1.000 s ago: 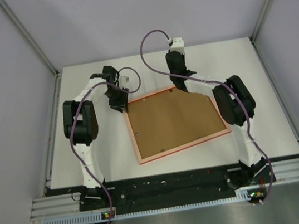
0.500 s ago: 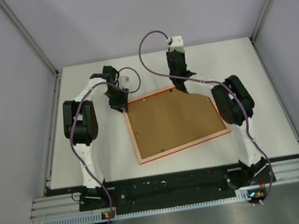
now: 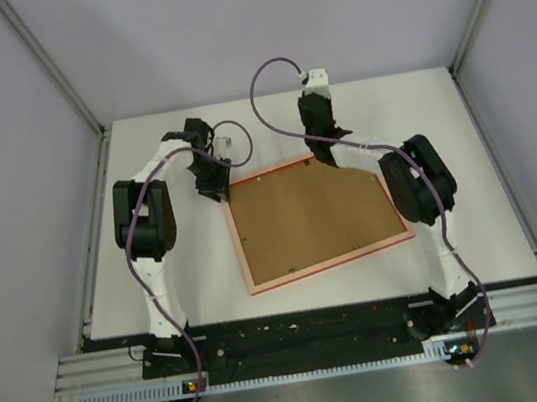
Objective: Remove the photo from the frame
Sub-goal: Release the photo frame item from the photo frame.
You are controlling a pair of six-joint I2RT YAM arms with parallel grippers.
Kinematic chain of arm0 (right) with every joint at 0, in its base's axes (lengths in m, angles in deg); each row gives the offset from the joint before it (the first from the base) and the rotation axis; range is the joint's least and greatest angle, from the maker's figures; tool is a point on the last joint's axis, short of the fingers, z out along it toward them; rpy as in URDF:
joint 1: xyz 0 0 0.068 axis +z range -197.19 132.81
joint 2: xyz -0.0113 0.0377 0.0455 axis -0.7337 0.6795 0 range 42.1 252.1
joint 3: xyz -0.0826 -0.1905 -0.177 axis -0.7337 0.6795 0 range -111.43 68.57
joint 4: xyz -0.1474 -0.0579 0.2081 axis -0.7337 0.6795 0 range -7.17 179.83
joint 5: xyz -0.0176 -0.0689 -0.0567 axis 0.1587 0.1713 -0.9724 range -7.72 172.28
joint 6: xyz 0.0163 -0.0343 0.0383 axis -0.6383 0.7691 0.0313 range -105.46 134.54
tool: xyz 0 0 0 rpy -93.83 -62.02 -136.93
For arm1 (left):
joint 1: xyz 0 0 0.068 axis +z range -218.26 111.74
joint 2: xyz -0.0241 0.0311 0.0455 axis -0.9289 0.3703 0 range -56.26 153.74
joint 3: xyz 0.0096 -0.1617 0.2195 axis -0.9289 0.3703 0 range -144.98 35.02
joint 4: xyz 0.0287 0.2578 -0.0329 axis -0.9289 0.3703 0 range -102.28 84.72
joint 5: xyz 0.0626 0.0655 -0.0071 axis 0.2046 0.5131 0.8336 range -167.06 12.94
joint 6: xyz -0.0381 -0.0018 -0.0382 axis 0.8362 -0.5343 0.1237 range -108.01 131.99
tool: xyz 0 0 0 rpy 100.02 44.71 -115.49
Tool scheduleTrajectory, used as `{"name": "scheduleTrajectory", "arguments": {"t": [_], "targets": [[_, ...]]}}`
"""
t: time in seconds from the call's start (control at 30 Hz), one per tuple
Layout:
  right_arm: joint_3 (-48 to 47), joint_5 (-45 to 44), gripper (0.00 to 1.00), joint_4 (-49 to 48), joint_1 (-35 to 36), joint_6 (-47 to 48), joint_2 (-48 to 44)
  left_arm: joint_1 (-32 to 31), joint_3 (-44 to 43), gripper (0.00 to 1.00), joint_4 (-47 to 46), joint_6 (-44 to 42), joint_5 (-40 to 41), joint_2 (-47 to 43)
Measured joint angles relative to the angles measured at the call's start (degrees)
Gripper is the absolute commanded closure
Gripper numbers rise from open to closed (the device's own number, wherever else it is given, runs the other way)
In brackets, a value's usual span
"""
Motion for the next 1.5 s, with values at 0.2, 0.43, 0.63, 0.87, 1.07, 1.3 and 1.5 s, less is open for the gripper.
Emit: {"name": "scheduleTrajectory", "arguments": {"t": [0.2, 0.43, 0.63, 0.87, 1.07, 1.3, 1.5], "targets": [[-0.1, -0.1, 1.0, -0.7, 0.0, 0.2, 0.6, 0.0, 0.0, 0.61, 0.0, 0.0, 0.0, 0.0], [0.2, -0.7, 1.0, -5.6, 0.0, 2.9, 2.4, 0.0, 0.0, 0.61, 0.0, 0.0, 0.0, 0.0], [2.7, -0.9, 1.0, -11.3, 0.0, 4.8, 2.4, 0.0, 0.0, 0.61, 0.0, 0.0, 0.0, 0.0], [5.2, -1.0, 1.0, -16.5, 0.5, 5.5, 2.3, 0.0, 0.0, 0.61, -0.1, 0.0, -0.1, 0.0], [7.6, -1.8, 1.0, -21.7, 1.4, 6.9, 2.0, 0.0, 0.0, 0.61, -0.1, 0.0, -0.1, 0.0], [9.2, -2.9, 1.0, -25.8, 3.2, 8.7, 2.0, 0.0, 0.0, 0.61, 0.0, 0.0, 0.0, 0.0], [9.4, -3.0, 1.0, -26.0, 3.5, 8.7, 2.0, 0.0, 0.0, 0.61, 0.1, 0.0, 0.0, 0.0]]}}
